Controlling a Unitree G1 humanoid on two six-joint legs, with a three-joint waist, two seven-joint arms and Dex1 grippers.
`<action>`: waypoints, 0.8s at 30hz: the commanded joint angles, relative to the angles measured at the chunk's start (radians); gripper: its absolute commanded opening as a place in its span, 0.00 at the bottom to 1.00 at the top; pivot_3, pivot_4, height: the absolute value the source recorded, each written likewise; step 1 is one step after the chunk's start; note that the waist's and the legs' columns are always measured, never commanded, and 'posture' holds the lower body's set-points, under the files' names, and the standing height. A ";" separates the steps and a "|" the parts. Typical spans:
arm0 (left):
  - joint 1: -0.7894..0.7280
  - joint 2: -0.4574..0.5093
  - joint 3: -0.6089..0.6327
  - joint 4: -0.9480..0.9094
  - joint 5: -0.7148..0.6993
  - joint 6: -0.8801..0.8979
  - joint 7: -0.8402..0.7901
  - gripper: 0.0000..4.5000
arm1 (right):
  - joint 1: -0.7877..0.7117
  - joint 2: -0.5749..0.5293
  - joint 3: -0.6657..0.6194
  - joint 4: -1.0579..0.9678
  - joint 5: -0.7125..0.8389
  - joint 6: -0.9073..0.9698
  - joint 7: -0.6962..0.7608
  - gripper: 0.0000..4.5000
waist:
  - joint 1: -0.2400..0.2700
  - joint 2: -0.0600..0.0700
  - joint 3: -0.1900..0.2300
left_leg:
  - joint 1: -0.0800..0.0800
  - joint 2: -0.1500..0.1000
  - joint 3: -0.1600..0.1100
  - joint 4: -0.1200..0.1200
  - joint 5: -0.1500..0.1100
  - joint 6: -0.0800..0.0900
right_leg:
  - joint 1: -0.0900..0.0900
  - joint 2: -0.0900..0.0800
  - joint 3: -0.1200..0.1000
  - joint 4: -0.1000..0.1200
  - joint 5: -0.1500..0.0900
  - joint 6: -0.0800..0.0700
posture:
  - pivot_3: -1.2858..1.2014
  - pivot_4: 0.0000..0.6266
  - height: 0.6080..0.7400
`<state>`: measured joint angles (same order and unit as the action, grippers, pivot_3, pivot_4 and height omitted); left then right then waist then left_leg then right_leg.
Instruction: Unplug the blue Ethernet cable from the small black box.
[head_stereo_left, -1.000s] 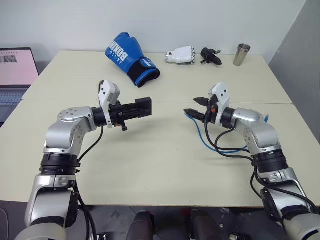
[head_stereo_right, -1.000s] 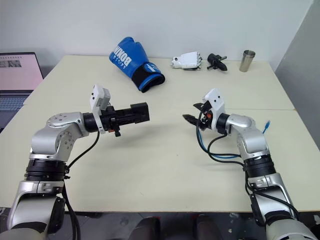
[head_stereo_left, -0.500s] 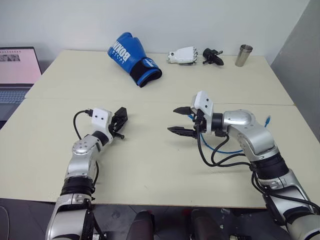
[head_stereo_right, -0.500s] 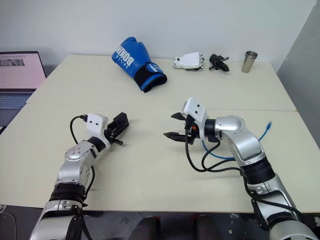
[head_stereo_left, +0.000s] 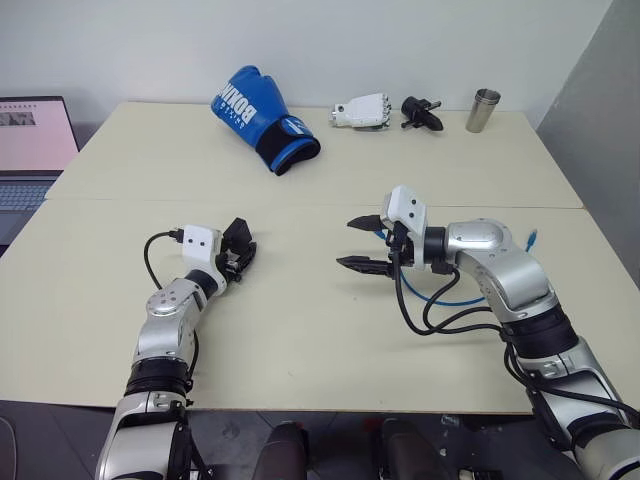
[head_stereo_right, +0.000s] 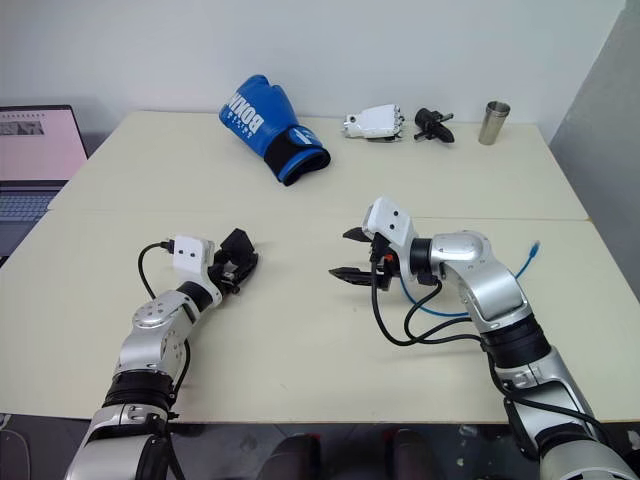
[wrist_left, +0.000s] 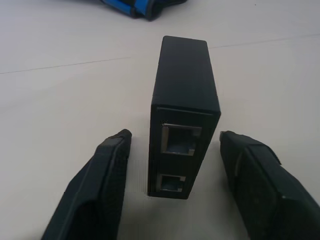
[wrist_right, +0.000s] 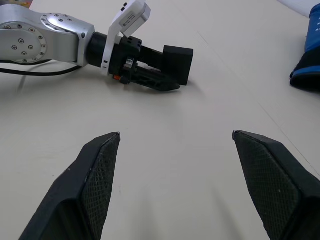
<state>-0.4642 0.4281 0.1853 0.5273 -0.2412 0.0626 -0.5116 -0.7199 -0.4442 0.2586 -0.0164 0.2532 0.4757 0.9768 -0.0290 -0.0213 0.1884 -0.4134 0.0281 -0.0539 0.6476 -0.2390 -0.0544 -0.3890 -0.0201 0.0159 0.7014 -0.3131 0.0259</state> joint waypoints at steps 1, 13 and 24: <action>-0.012 0.004 0.015 0.004 -0.002 -0.004 0.005 0.91 | -0.022 0.000 -0.009 -0.013 -0.004 -0.025 0.009 0.84 | 0.000 0.000 0.000 | 0.000 0.000 0.000 0.000 0.000 0.000 | 0.000 0.000 0.000 0.000 0.000 0.000 | 0.52 0.24 1.00; 0.113 0.075 0.015 -0.281 -0.019 0.105 -0.033 0.99 | 0.012 -0.025 -0.028 -0.067 0.014 0.009 0.003 0.84 | -0.002 0.000 0.000 | 0.000 0.001 0.000 0.000 0.000 0.000 | 0.000 0.000 0.000 0.000 0.000 0.000 | 0.52 0.24 1.00; 0.284 0.267 0.032 -0.667 -0.102 0.344 -0.179 0.99 | 0.187 -0.162 -0.229 -0.268 0.143 0.160 -0.031 0.84 | 0.001 0.000 0.000 | 0.000 0.001 -0.001 -0.001 0.000 0.000 | 0.001 0.000 0.000 -0.002 0.000 0.000 | 0.52 0.24 1.00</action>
<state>-0.1836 0.6520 0.1880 -0.0547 -0.3036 0.3698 -0.6486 -0.5551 -0.5776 0.0921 -0.2169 0.3489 0.6195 0.9439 -0.0282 -0.0215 0.1883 -0.4124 0.0286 -0.0539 0.6466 -0.2390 -0.0544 -0.3876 -0.0204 0.0167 0.7000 -0.3132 0.0259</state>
